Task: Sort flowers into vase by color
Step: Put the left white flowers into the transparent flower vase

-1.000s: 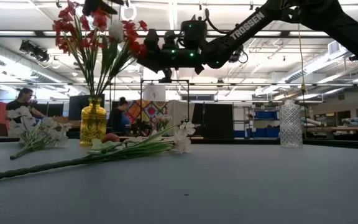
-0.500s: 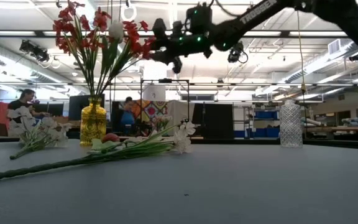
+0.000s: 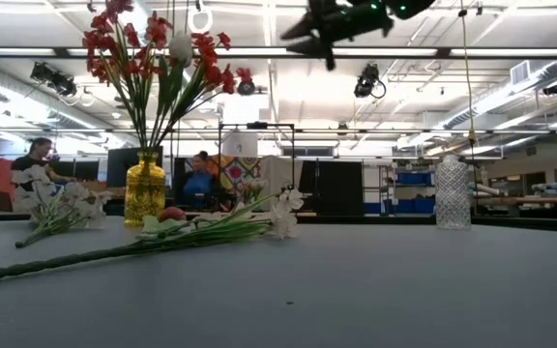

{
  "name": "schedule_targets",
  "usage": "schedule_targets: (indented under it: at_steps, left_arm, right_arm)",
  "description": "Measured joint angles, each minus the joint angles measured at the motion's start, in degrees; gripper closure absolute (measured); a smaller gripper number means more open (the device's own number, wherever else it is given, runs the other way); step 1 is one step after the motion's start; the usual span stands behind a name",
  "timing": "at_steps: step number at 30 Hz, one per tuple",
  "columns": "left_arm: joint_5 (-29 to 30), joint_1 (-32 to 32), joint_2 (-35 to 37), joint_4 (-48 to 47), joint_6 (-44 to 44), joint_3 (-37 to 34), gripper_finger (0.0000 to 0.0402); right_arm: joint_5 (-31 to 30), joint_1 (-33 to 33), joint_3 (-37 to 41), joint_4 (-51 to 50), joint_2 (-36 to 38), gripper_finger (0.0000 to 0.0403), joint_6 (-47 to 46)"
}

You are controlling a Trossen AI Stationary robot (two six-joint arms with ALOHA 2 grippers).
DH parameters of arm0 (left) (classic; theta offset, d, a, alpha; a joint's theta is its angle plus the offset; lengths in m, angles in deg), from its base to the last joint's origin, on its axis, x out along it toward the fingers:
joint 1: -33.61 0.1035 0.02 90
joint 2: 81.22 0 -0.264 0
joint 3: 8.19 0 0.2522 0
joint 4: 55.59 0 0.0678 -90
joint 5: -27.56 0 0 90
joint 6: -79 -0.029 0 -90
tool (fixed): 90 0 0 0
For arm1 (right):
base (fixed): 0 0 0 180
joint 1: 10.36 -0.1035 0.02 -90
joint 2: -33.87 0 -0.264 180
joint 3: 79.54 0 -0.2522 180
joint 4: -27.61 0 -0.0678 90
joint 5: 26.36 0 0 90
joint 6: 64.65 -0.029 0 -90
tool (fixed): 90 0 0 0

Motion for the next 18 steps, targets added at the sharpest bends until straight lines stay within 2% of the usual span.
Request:
schedule_targets:
  at_steps: [3, 7, 10, 14, 18]
  left_arm:
    - [0.2, -4.8, -4.7, 13.0, 4.0, -1.1, 0.0175]
    - [3.7, -12.3, -13.5, 22.2, 5.4, 0.8, 0.0176]
    - [8.0, -17.9, -20.2, 23.1, 3.9, 4.4, 0.0176]
    - [11.4, -25.9, -27.2, 22.9, 0.1, 9.9, 0.0176]
    - [12.6, -37.7, -32.1, 12.2, -10.5, 17.9, 0.0184]
  right_arm:
    - [3.8, 2.5, 0.2, -10.3, 2.0, 0.0259, 1.9]
    - [0.6, 3.3, 0.1, -21.9, 5.2, 0.0259, 8.4]
    - [-2.3, 3.7, 0.1, -30.2, 6.4, 0.0259, 13.4]
    - [-2.5, 3.7, 0.1, -36.3, 8.2, 0.0259, 18.7]
    - [-2.6, 3.7, 0.1, -39.5, 8.9, 0.0259, 20.8]
